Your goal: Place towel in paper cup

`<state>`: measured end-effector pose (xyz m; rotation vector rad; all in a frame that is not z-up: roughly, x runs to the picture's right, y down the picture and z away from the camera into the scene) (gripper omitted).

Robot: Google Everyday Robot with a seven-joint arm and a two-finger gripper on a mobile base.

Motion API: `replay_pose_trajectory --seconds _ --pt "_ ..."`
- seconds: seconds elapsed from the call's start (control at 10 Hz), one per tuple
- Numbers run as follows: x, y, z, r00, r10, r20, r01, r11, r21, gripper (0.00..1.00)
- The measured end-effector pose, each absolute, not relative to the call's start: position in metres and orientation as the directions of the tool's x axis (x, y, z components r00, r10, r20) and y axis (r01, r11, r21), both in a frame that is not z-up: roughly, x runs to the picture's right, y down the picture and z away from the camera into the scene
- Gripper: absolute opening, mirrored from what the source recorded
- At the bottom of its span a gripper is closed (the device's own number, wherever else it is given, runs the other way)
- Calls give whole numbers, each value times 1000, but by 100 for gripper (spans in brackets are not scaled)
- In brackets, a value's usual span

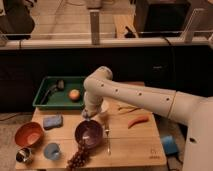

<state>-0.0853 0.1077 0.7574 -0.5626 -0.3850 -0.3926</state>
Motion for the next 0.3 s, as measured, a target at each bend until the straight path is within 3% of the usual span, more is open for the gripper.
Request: replay_pose_trajectory --seconds 0.3 --pt "-82 100 762 854 -280 439 476 762 -439 1"
